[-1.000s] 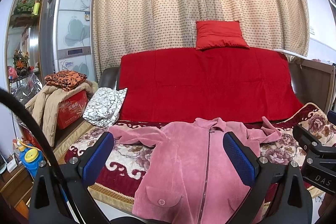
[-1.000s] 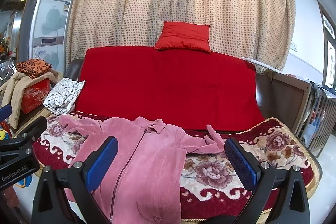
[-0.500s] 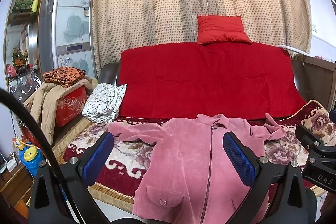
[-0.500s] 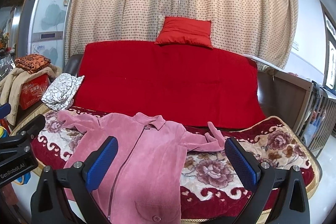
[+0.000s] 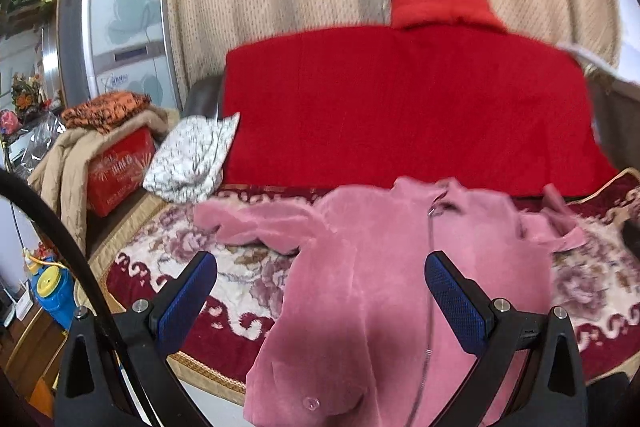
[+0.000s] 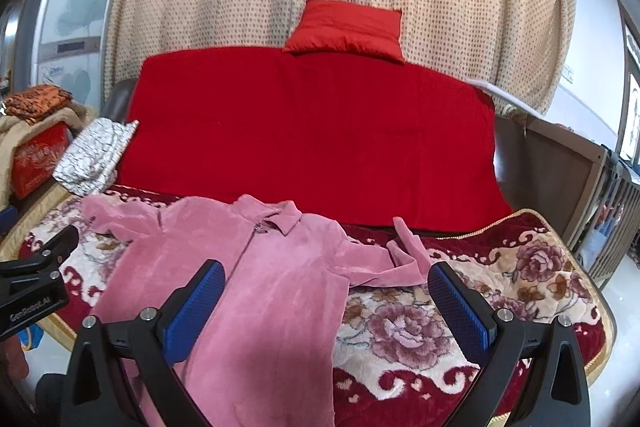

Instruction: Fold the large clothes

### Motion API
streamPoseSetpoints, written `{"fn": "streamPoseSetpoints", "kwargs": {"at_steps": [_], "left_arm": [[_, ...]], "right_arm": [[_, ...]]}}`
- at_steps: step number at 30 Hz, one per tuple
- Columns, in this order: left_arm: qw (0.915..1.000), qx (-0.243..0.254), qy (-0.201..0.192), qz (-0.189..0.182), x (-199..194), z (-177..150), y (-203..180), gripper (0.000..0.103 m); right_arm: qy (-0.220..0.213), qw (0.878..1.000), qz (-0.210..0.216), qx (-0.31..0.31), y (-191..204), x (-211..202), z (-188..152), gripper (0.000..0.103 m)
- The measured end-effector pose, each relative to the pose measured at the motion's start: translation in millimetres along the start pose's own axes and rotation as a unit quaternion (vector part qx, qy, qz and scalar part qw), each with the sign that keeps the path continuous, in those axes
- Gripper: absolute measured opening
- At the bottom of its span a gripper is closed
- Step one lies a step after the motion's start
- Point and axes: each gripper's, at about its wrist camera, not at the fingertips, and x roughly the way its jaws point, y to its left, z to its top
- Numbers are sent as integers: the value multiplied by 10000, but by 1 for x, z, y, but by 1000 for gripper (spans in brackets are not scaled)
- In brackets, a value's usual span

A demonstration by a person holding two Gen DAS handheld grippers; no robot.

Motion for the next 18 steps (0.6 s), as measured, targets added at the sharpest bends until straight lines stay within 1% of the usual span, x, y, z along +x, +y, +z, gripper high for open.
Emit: {"fn": "streamPoseSetpoints", "kwargs": {"at_steps": [2, 4, 6, 8, 9, 11, 12, 13, 14, 16, 17, 18], "left_arm": [[9996, 47, 254, 85, 32, -3, -4, 103], [9978, 151, 614, 217, 76, -9, -11, 103], [9934, 172, 1088, 323, 124, -18, -16, 103], [9902, 88, 1330, 406, 154, -23, -17, 103], [9894, 46, 1376, 457, 166, -26, -19, 103], [9891, 22, 1380, 519, 186, -29, -24, 103], [9889, 47, 1388, 523, 194, -31, -28, 103], [9886, 65, 1418, 504, 200, -34, -31, 103], [9880, 67, 1470, 473, 206, -35, -33, 103], [9833, 90, 1786, 338, 222, -45, -39, 103], [9787, 95, 2034, 244, 231, -50, -41, 103], [9723, 124, 2327, 172, 241, -55, -44, 103]], "right_arm": [[195, 9998, 61, 76, -5, 27, -1, 103], [379, 9988, 193, 227, -17, 57, -1, 103], [512, 9966, 369, 524, -38, 93, -3, 103], [689, 9922, 378, 968, -67, 133, -8, 103], [811, 9880, 395, 1251, -86, 154, -11, 103], [1015, 9728, 496, 2020, -128, 194, -24, 103], [1092, 9581, 620, 2573, -152, 214, -33, 103], [1156, 9446, 715, 2988, -168, 228, -41, 103], [1257, 9245, 867, 3494, -188, 247, -52, 103], [1487, 8980, 1062, 4002, -205, 275, -63, 101], [1582, 8852, 1097, 4235, -213, 286, -70, 96], [1625, 8736, 1107, 4452, -221, 297, -76, 94]]}}
